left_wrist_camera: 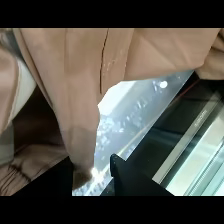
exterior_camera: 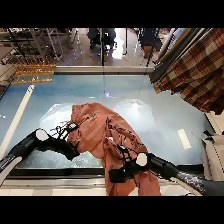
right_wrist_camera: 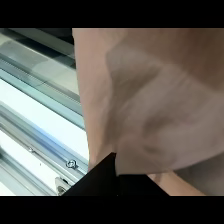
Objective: Fold the clothes and pants, and hang the long-sleeved shirts on hangers.
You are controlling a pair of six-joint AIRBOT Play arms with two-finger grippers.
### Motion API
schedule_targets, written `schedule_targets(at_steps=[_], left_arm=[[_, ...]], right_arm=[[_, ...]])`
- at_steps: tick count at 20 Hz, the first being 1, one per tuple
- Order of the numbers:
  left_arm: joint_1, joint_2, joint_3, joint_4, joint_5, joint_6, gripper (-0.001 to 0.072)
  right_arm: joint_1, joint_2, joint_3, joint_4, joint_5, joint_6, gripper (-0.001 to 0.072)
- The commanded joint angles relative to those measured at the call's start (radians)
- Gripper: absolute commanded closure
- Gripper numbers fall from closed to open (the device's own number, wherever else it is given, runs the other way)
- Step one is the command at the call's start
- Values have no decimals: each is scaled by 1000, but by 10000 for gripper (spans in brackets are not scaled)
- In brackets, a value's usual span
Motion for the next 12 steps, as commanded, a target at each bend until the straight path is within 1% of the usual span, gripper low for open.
schedule_targets(at_steps=[1,3,4,6,8,9,10,11,12], left_arm=[[0,-71,0,-95,39,-5,697],[12,-66,18,-74,85,-107,697],[35,-55,52,-32,73,-148,698],[120,-10,170,75,-8,-220,698],[251,43,339,118,-135,-243,699],[334,67,445,109,-204,-243,699],[415,84,554,81,-269,-244,699],[488,95,650,26,-321,-267,699],[551,99,737,-63,-363,-291,699]], right_arm=[[-8,7,35,-106,43,15,692],[-74,44,104,-271,190,38,693],[-122,71,146,-383,270,69,693],[-254,141,257,-622,422,121,693],[-405,223,401,-780,534,117,693],[-478,264,485,-829,562,96,694],[-540,297,564,-840,566,67,694],[-593,321,648,-833,554,18,694],[-624,330,721,-824,541,-35,694]])
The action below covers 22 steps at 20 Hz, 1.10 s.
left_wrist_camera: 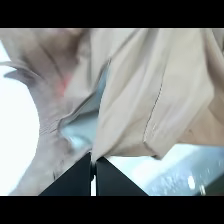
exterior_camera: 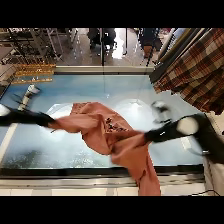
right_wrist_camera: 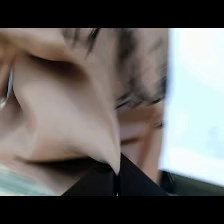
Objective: Fold the clothes and pants, and hang the long-sleeved shirts on hangers.
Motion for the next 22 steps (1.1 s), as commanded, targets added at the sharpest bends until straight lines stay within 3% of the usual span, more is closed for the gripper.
schedule_targets(at_steps=[1,3,7,10,17,18,19,21,22], left_arm=[[224,38,300,-189,-194,-67,699],[251,40,343,-285,-211,-66,699],[201,15,249,-156,-215,-80,699],[181,-28,88,-112,-202,-79,698],[178,-143,-205,-111,22,-58,696],[179,-152,-203,-112,30,-45,665],[187,-151,-202,-105,47,-46,507],[216,-143,-182,-105,48,-47,181],[240,-138,-169,-105,47,-47,130]], right_arm=[[-161,67,263,-101,39,-129,694],[-163,50,333,-57,-17,-201,694],[-164,-27,317,-51,53,-329,693],[-164,-109,234,-83,78,-342,694],[-178,-374,116,-100,-288,-255,694],[-178,-394,116,-100,-343,-236,693],[-180,-406,116,-103,-383,-220,608],[-212,-405,118,-98,-406,-149,231],[-244,-404,118,-76,-390,-136,224]])
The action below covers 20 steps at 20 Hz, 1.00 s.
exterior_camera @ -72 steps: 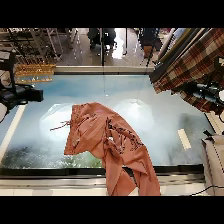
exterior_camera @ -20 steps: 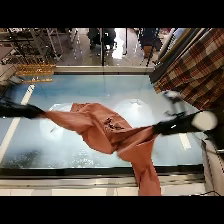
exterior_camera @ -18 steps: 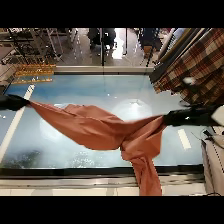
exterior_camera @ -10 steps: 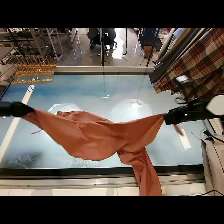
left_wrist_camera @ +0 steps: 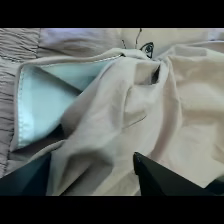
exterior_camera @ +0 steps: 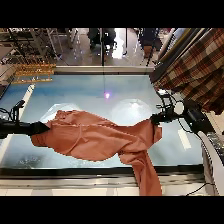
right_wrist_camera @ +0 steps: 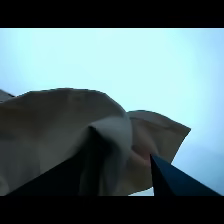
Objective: Fold the clothes and pants, and hang the long-sleeved shirts on hangers.
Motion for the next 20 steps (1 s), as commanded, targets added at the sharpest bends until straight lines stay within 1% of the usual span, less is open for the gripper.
schedule_targets(at_steps=[1,3,5,6,7,8,10,11,12,13,14,16,18,20], left_arm=[[66,5,16,7,26,6,130],[126,21,25,8,0,14,130],[189,32,25,46,-22,31,129],[214,32,25,71,-22,32,104],[236,32,25,77,-20,35,25],[248,32,25,73,-16,71,1],[245,29,25,63,18,223,1],[234,26,25,47,31,321,0],[223,22,25,39,35,414,0],[208,16,25,41,37,485,0],[194,8,25,40,35,531,2],[163,-21,25,41,20,608,4],[130,-57,25,49,-1,677,6],[113,-89,25,51,-35,731,6]], right_arm=[[-84,-24,-4,64,-31,72,224],[-166,-24,-4,151,79,-5,225],[-221,-18,-6,190,196,-76,225],[-240,-10,-11,196,236,-100,224],[-256,0,-15,203,259,-116,222],[-270,10,-15,209,283,-131,189],[-291,25,-15,205,323,-163,173],[-300,30,-15,206,349,-178,125],[-307,35,-15,204,378,-182,125],[-312,37,-15,201,415,-201,125],[-311,37,-15,196,451,-220,126],[-311,37,-31,196,474,-226,127],[-312,36,-65,183,441,-225,127],[-312,36,-102,181,385,-197,127]])
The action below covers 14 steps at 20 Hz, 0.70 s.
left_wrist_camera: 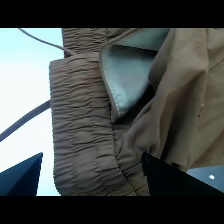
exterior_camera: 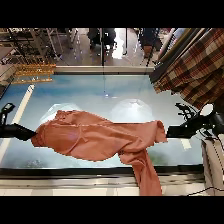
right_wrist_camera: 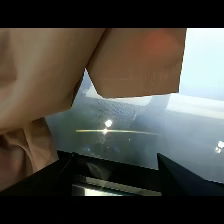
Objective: Fold the clothes and pants, and hang the long-sleeved shirts on hangers.
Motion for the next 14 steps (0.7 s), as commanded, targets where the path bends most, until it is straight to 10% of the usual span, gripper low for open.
schedule_targets(at_steps=[1,10,12,14], left_arm=[[-31,-51,1,6,-45,143,7],[-29,-48,23,104,-83,229,13],[-25,-30,58,104,-89,97,21],[6,-19,114,103,-90,-90,179]], right_arm=[[-11,-1,-50,9,-62,33,127],[-208,-9,-63,115,-31,16,130],[-207,-9,-63,106,-31,6,145],[-204,-9,-63,108,-50,4,145]])
